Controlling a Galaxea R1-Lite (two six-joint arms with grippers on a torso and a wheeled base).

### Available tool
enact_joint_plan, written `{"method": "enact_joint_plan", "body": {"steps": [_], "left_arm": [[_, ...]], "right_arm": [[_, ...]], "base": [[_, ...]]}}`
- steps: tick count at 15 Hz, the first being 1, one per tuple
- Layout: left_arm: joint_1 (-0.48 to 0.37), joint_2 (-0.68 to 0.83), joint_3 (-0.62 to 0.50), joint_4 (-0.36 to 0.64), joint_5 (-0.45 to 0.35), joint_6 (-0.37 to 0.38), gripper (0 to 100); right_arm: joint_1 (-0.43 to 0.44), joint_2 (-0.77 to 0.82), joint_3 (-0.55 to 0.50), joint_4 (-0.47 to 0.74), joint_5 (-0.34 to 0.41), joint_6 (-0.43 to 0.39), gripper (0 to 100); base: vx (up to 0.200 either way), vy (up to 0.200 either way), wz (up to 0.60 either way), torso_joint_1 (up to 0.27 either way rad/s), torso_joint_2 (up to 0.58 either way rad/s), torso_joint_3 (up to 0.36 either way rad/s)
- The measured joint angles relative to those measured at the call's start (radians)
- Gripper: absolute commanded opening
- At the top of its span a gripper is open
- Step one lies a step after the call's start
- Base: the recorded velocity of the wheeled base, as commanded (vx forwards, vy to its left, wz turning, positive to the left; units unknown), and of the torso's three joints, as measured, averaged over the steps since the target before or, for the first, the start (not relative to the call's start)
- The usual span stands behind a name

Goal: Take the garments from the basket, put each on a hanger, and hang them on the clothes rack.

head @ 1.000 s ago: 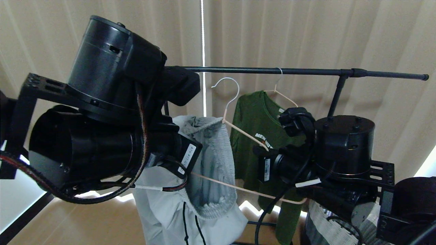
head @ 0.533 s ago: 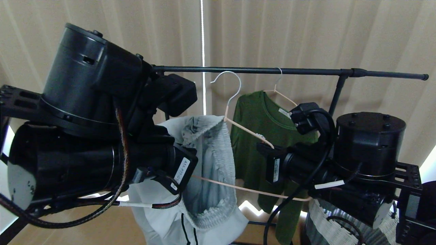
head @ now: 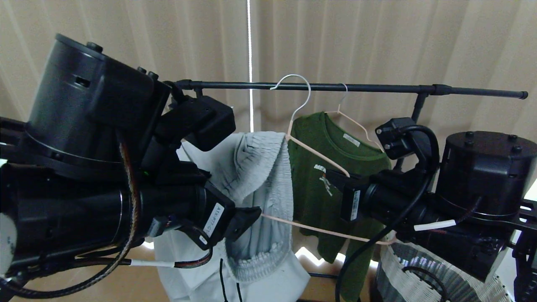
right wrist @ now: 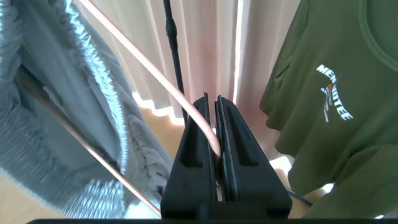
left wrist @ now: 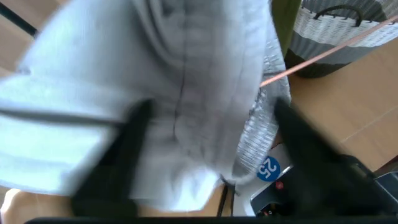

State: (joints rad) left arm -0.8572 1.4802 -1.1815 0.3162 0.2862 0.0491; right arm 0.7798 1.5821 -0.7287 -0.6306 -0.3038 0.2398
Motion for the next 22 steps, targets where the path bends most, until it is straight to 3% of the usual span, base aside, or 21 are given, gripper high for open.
{"method": "enact_joint_plan", "body": {"steps": [2, 8, 19, 21, 22], "left_arm": [[-0.002, -0.021, 0.023, -0.01, -0.018, 0.0, 100], [0.0, -0.106, 0.205, -0.238, -0.056, 0.078, 100], [0.026, -0.244, 0.36, -0.313, -0.078, 0.127, 100], [0.048, -0.254, 0.383, -0.453, -0.103, 0.219, 100], [0.072, -0.257, 0.39, -0.483, -0.167, 0.297, 100]], "right_arm": [[-0.006, -0.011, 0.006, 0.0, 0.0, 0.0, 0], [-0.08, -0.041, 0.01, 0.0, 0.021, -0.029, 0], [-0.16, -0.084, 0.046, 0.004, 0.055, -0.089, 0], [-0.161, -0.1, 0.09, 0.003, 0.123, -0.116, 0], [-0.163, -0.108, 0.111, 0.003, 0.153, -0.122, 0]], "base": [[0.0, 0.0, 0.0, 0.0, 0.0, 0.0], [0.0, 0.0, 0.0, 0.0, 0.0, 0.0], [0.0, 0.0, 0.0, 0.0, 0.0, 0.0], [0.0, 0.0, 0.0, 0.0, 0.0, 0.0], [0.0, 0.0, 0.0, 0.0, 0.0, 0.0]]}}
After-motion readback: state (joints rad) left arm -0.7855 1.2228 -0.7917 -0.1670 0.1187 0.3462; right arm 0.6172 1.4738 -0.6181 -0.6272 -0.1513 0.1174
